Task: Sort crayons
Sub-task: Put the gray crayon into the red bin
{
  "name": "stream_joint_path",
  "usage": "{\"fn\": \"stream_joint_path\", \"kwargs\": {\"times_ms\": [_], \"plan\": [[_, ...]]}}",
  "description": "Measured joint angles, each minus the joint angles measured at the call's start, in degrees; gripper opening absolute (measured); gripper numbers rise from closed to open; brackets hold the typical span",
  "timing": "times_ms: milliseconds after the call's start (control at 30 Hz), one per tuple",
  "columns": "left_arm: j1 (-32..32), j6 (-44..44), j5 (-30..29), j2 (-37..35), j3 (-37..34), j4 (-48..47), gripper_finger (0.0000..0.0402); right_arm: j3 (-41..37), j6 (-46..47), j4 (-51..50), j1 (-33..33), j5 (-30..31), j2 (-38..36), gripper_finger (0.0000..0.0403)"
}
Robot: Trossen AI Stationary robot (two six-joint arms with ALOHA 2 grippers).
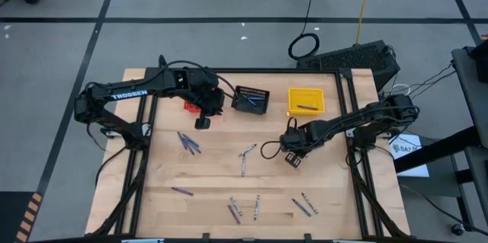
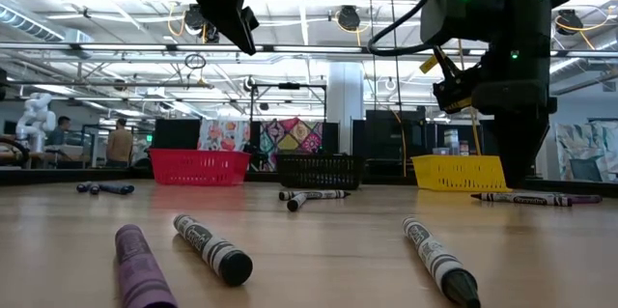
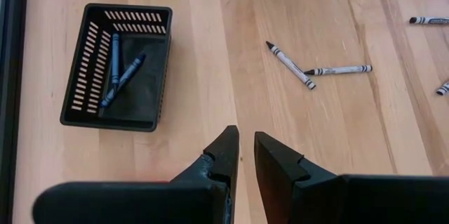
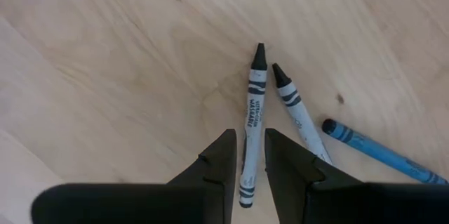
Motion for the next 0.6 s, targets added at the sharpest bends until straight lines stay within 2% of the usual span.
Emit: {"fn": "stream_joint_path", "kwargs": {"times_ms": [300, 600], "plan": [[0.01, 0.04, 0.00, 0.00, 0.00, 0.00, 0.0052, -2.81, 3.78, 1.68, 0.02, 0.00, 0.00, 0.0055], [-0.01, 0.04, 0.00, 0.00, 0.00, 0.00, 0.0052, -5.51, 3.45, 6.78, -0.01, -1.77, -0.23, 0.0053]]}}
